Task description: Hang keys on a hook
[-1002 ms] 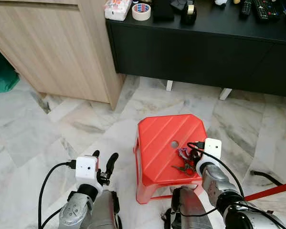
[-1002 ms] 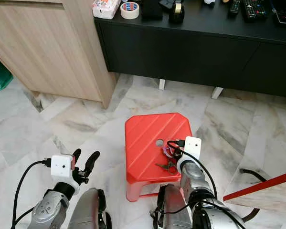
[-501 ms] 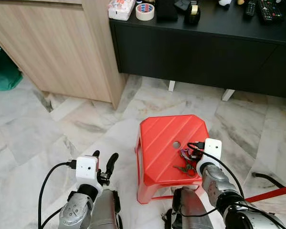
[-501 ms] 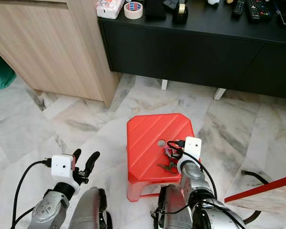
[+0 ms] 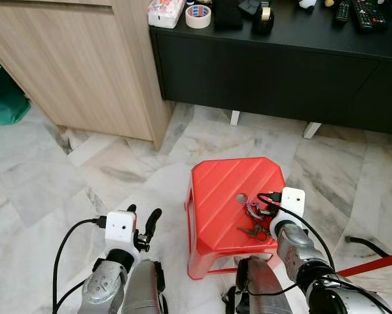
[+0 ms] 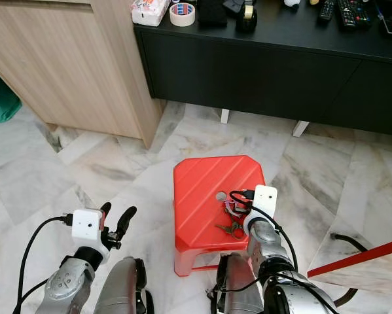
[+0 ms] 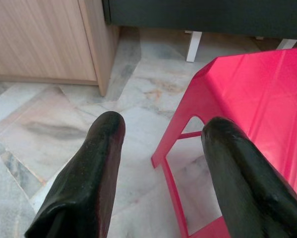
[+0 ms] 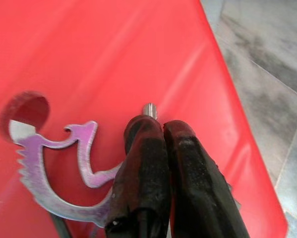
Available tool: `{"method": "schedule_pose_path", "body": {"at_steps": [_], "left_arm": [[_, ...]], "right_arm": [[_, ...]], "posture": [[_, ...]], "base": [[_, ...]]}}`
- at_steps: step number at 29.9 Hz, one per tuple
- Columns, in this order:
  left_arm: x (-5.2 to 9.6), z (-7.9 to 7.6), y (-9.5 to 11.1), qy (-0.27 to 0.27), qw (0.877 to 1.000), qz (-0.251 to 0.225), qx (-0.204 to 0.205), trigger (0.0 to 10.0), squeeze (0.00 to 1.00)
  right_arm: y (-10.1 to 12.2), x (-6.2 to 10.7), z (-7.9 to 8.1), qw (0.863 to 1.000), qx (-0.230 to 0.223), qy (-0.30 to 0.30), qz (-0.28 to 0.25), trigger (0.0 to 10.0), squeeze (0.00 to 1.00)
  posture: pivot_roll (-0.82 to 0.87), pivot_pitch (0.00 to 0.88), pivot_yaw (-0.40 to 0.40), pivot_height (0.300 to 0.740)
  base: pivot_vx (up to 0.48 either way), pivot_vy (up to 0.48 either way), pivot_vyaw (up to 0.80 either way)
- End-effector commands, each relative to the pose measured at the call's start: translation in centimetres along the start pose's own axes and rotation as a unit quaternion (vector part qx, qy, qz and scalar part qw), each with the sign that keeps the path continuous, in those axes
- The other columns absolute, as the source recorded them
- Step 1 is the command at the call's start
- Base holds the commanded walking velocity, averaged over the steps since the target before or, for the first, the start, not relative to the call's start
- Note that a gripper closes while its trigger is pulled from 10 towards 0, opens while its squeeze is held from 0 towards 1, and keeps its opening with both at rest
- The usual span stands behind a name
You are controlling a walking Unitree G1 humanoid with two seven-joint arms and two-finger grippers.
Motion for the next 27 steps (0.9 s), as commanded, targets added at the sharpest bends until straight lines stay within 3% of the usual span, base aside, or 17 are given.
{"method": "schedule_pose_path", "body": {"at_steps": [1,7,15,16,17,18,27], "left_arm": [[0.3,0.2,-1.0,0.005,1.000,0.018,-0.003,10.0,0.00],[-0.1,0.5,-1.1,0.007,1.000,0.018,-0.006,10.0,0.00],[-0.7,0.9,-1.1,0.013,1.000,0.017,-0.008,10.0,0.00],[-0.9,0.9,-1.1,0.013,1.000,0.015,-0.008,10.0,0.00],[-0.9,0.9,-1.1,0.013,1.000,0.015,-0.008,10.0,0.00],[-1.1,0.9,-1.1,0.013,1.000,0.014,-0.008,10.0,0.00],[-2.1,1.0,-1.0,0.016,1.000,0.005,-0.006,10.0,0.00]], "right_arm": [[0.0,0.1,0.5,1.000,0.003,0.012,-0.007,0.0,0.00],[0.7,0.2,1.6,0.998,0.017,0.045,-0.041,0.0,0.00],[1.1,0.5,1.5,0.995,0.021,0.057,-0.076,0.0,0.00],[1.1,0.6,1.2,0.995,0.020,0.053,-0.083,1.4,0.00],[1.1,0.6,1.2,0.995,0.020,0.053,-0.083,1.4,0.00],[1.1,0.7,0.9,0.995,0.019,0.050,-0.090,10.0,0.00],[3.1,1.4,1.1,0.983,0.011,0.086,-0.160,10.0,0.00]], "posture": [[0.14,0.227,-0.015,0.623],[0.13,0.205,-0.017,0.623],[0.11,0.177,-0.015,0.623],[0.11,0.167,-0.016,0.623],[0.11,0.167,-0.016,0.623],[0.10,0.158,-0.015,0.623],[0.09,0.113,-0.013,0.623]], "base": [[0.000,0.000,0.00],[0.000,0.000,0.00],[0.000,0.000,0.00],[0.000,0.000,0.00],[0.000,0.000,0.00],[0.000,0.000,0.00],[0.000,0.000,0.00]]}}
Point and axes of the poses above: a point about 5 cm out from each wrist's last joint towards the gripper, its own x axis pointing back from the gripper into the wrist, its own y axis along the axis of the wrist's last joint, z = x × y, the point moved 2 cm from there along -x, pointing out of the wrist towards the gripper, and after that the axes turned 3 degrees about -x, right-handed, at the moved point
